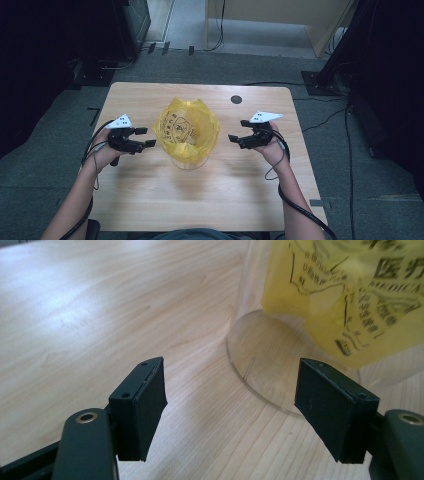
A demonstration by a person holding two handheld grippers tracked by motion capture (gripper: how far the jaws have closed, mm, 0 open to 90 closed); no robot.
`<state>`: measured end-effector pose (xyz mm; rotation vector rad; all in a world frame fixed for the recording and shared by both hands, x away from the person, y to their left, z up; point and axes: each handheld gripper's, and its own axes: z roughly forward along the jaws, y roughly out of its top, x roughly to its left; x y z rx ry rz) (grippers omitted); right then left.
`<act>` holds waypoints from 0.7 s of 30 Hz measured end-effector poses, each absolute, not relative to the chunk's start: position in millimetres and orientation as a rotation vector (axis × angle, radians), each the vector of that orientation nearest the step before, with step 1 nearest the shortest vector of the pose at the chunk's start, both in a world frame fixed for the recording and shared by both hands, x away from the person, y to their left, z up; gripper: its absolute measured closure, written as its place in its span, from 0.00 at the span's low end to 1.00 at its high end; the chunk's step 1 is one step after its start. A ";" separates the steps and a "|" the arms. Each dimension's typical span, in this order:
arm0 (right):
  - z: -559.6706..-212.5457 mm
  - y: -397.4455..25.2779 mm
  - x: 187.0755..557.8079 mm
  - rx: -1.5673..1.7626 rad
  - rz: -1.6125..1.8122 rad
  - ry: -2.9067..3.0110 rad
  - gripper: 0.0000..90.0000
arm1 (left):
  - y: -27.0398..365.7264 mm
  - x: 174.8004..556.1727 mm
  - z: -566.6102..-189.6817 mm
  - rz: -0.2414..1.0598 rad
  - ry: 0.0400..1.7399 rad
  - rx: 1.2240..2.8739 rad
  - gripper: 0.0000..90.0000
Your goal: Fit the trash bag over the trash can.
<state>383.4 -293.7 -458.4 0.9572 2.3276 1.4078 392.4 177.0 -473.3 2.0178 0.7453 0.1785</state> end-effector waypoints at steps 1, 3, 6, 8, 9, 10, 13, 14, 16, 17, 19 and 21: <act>-461.3 -294.0 383.5 0.962 1.406 2.331 0.18 | 176.9 392.4 -475.7 0.180 0.751 2.026 0.31; -466.1 -294.1 383.8 0.967 1.394 2.342 0.18 | 176.5 392.3 -480.7 0.181 0.754 2.045 0.31; -473.6 -294.0 384.7 0.970 1.367 2.364 0.18 | 175.9 391.9 -486.9 0.173 0.763 2.052 0.31; -477.2 -294.1 385.4 0.971 1.352 2.374 0.18 | 175.4 391.7 -489.1 0.183 0.760 2.059 0.31; -479.2 -294.2 385.6 0.974 1.347 2.376 0.18 | 175.1 391.6 -490.0 0.186 0.766 2.059 0.31; -481.4 -294.3 385.7 0.976 1.339 2.379 0.18 | 174.8 391.7 -491.1 0.184 0.770 2.055 0.31; -489.2 -295.5 386.7 0.979 1.315 2.393 0.18 | 174.1 391.3 -494.1 0.175 0.773 2.058 0.31; -491.1 -295.9 386.7 0.990 1.310 2.398 0.18 | 174.0 391.2 -495.2 0.176 0.773 2.059 0.31; -494.0 -297.4 386.9 0.999 1.300 2.401 0.18 | 173.6 390.6 -497.1 0.171 0.776 2.060 0.31; -495.2 -298.1 387.0 1.005 1.299 2.398 0.18 | 173.4 390.3 -498.0 0.175 0.780 2.062 0.31; -497.0 -299.9 387.4 1.010 1.288 2.400 0.18 | 173.1 389.5 -499.6 0.176 0.778 2.072 0.31; -498.3 -301.5 387.8 1.011 1.283 2.396 0.18 | 172.8 388.6 -501.3 0.180 0.777 2.084 0.31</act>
